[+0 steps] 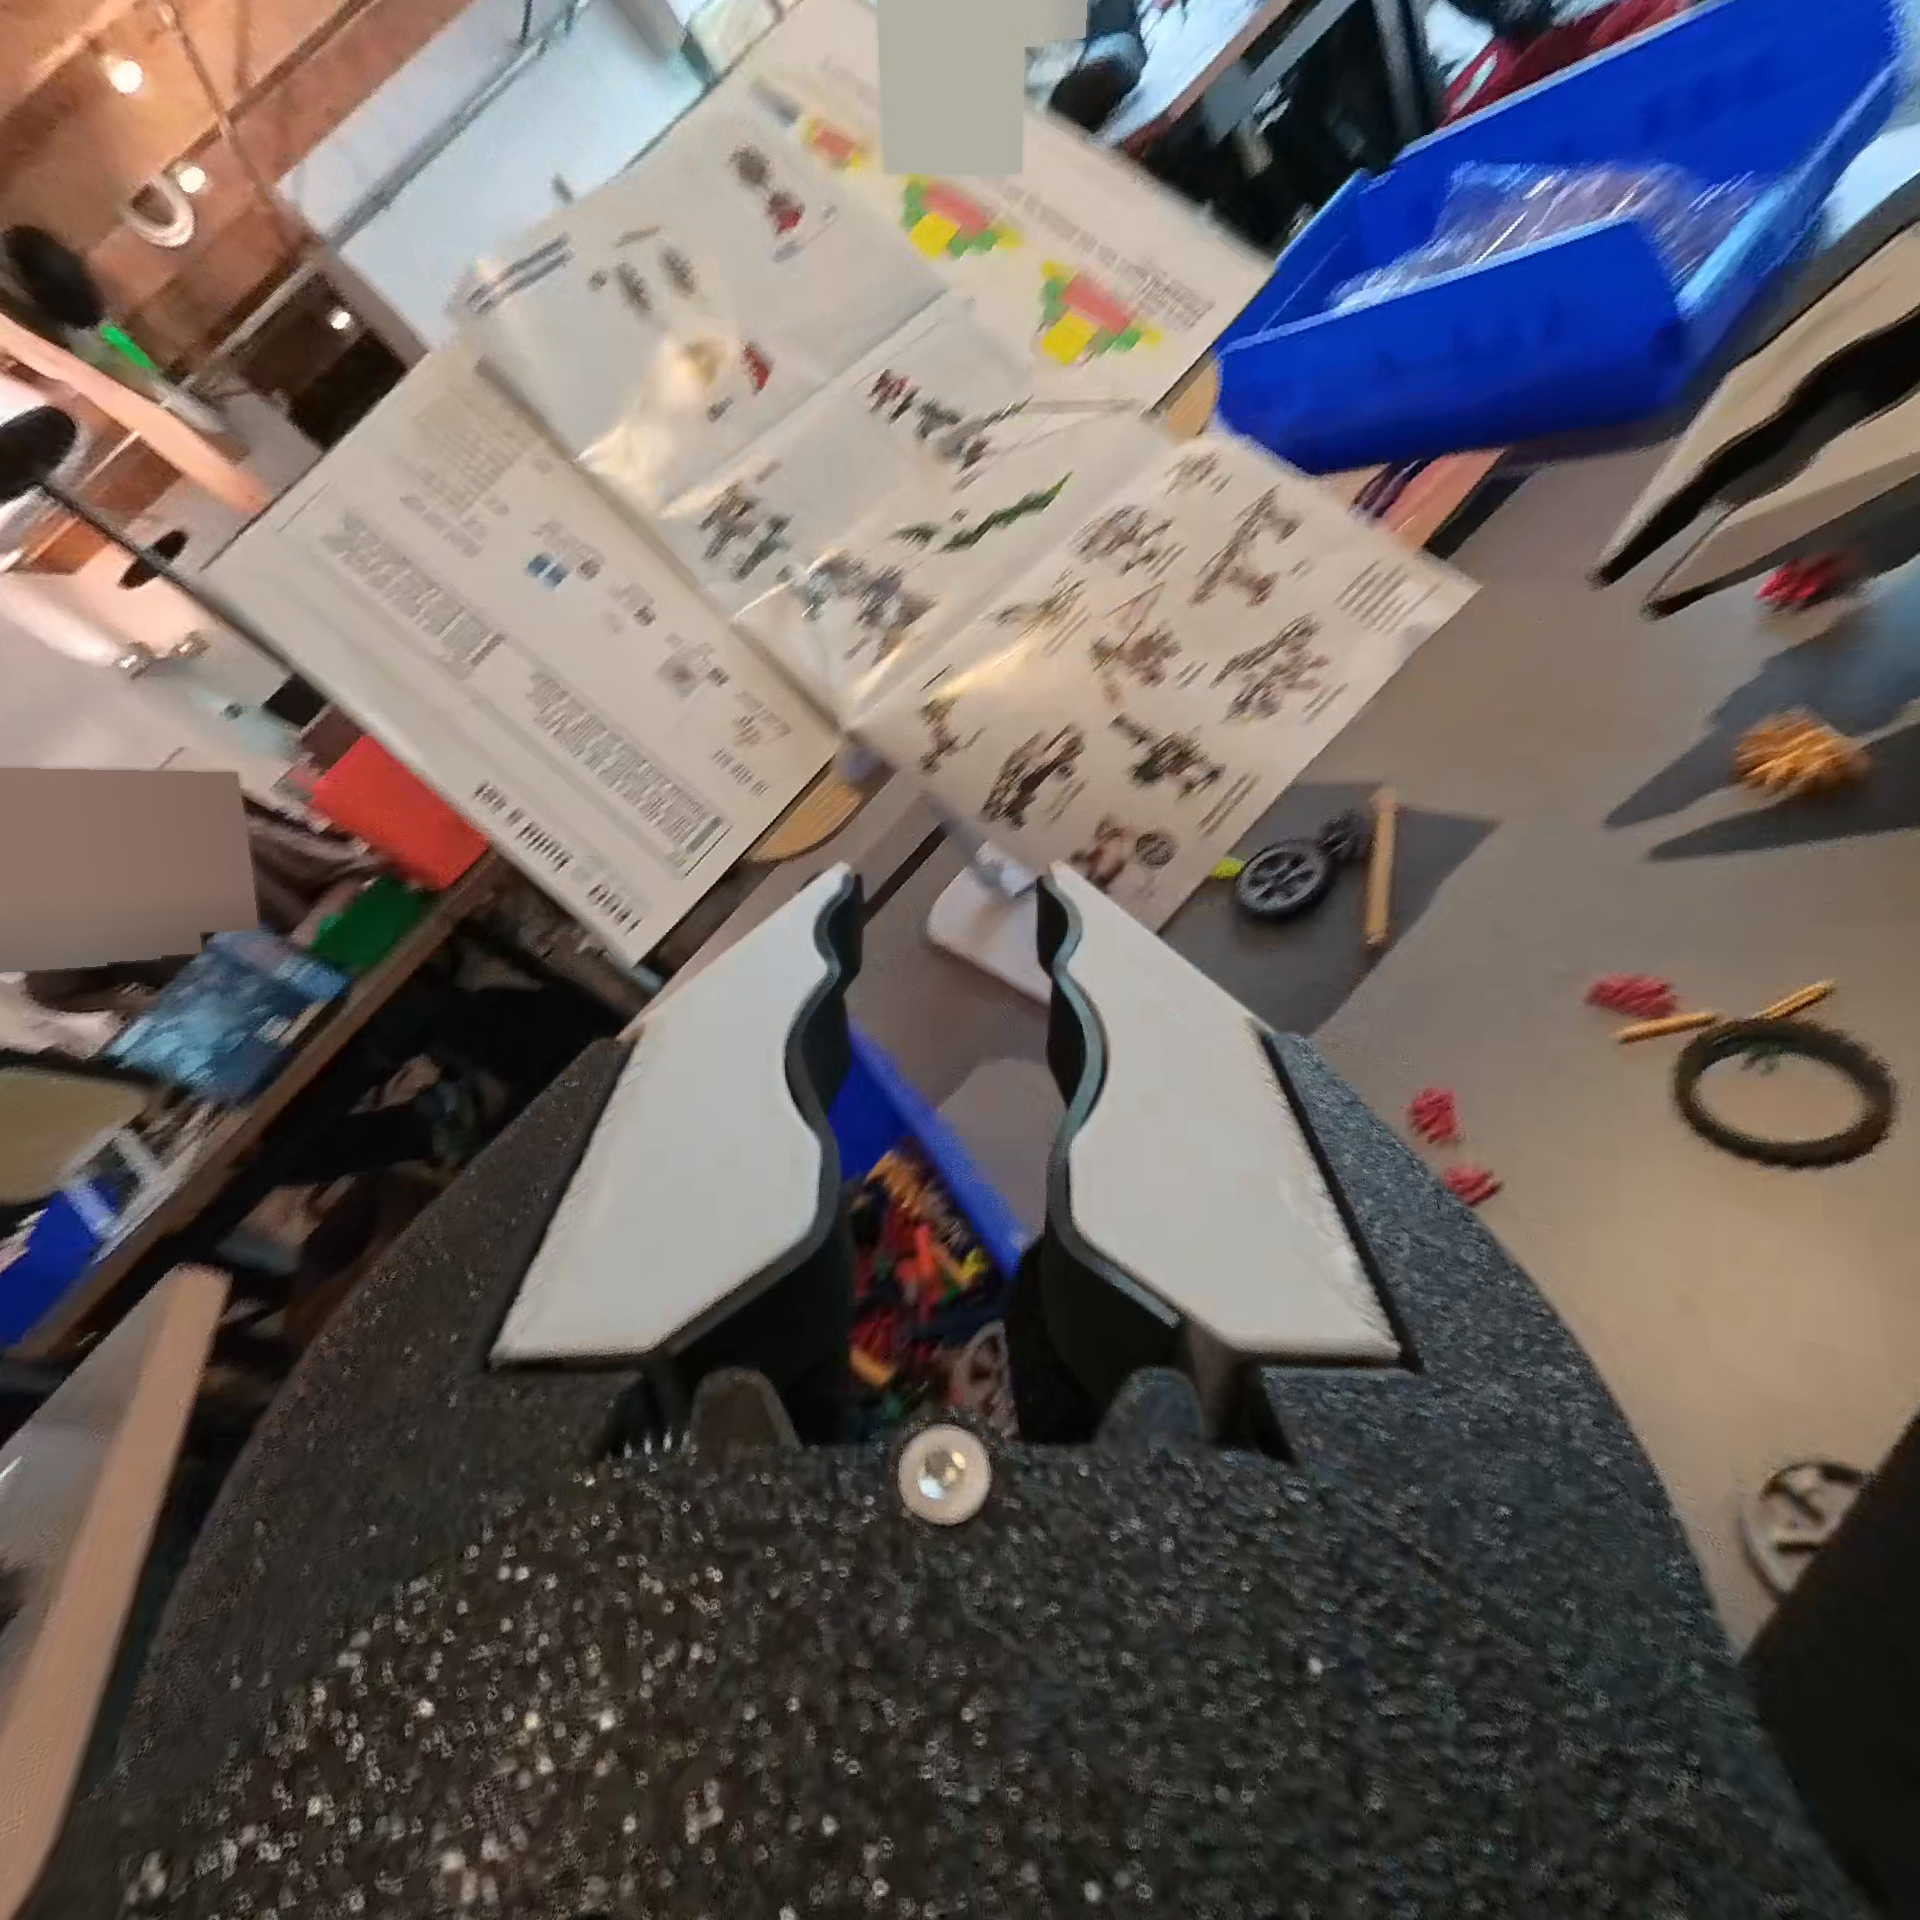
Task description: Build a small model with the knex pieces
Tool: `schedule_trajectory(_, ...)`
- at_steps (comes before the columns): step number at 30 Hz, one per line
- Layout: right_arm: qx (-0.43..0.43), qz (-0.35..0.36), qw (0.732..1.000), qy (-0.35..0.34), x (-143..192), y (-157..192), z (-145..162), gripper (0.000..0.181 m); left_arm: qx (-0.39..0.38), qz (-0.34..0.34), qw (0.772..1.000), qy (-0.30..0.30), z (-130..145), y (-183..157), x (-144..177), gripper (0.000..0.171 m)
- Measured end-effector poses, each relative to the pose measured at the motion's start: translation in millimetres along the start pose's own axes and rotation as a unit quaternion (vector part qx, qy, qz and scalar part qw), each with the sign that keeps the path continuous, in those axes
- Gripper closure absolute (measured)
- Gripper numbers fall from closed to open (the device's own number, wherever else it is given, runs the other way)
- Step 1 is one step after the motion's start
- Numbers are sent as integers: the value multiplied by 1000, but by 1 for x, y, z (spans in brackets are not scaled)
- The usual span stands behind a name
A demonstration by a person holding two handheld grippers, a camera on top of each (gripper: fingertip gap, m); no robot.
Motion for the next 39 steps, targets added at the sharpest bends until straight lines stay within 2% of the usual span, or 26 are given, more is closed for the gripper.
schedule_trajectory(4, 2, -1, 1000, 2, 0, 1, 0, 164, -12, -36, 998, 57, 27, 31, 9, 138)
schedule_trajectory(9, 1, -4, 1000, 8, -2, 2, 2, 164, -13, -39, 991, 129, 63, 53, 15, 137)
schedule_trajectory(15, 2, -12, 1000, 19, -5, 4, 6, 164, -13, -43, 983, 177, 93, 73, 18, 135)
schedule_trajectory(30, -4, -16, 999, 31, -8, 3, 12, 164, 19, 9, 962, 273, 147, 77, 13, 130)
schedule_trajectory(39, -4, -19, 999, 31, -8, 4, 11, 164, 18, 38, 950, 309, 160, 79, 14, 126)
Point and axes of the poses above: each gripper's, where its closed fingertips meet, x back along the fingers, z out of its underside, y = z × x across the jaws, the point moved 5 cm from there along x, back along the fingers, and after that the axes turned 9 degrees about -z, right-handed, at the moved point
